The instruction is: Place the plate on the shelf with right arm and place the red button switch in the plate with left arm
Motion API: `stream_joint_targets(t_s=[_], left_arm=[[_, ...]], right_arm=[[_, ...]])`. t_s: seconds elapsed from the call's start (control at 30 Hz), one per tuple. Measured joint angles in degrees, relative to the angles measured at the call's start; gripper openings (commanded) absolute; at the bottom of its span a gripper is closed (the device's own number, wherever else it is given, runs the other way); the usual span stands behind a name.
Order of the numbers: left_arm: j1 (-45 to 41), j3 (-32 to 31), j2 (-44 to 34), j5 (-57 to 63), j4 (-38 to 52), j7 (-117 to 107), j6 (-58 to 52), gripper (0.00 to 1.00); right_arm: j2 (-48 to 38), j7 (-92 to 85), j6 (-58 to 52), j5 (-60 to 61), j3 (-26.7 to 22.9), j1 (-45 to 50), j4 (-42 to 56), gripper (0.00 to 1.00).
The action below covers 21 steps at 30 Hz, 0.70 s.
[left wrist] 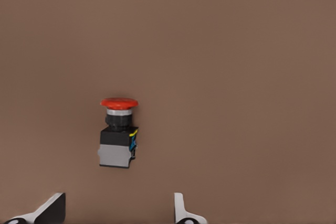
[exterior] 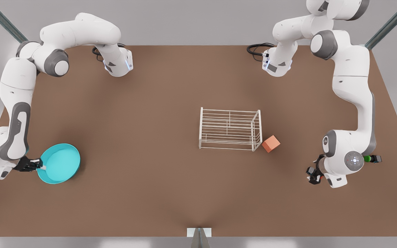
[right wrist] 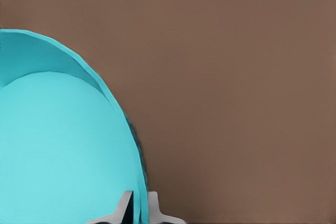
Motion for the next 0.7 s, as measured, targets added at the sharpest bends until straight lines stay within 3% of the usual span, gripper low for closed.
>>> stream_joint_targets(t_s=[0.4, 0.7], left_arm=[[0.7, -1.7, 0.1, 0.2, -2.2, 2.2, 4.8, 1.0], [1.6, -1.8, 0.2, 2.0, -3.6, 7.6, 6.4, 1.0]], right_arm=[[-12.3, 1.6, -14.1, -0.5, 2.1, 3.9, 0.0, 0.19], [-20.0, 14.2, -21.9, -0.9, 2.3, 20.7, 0.0, 0.2]])
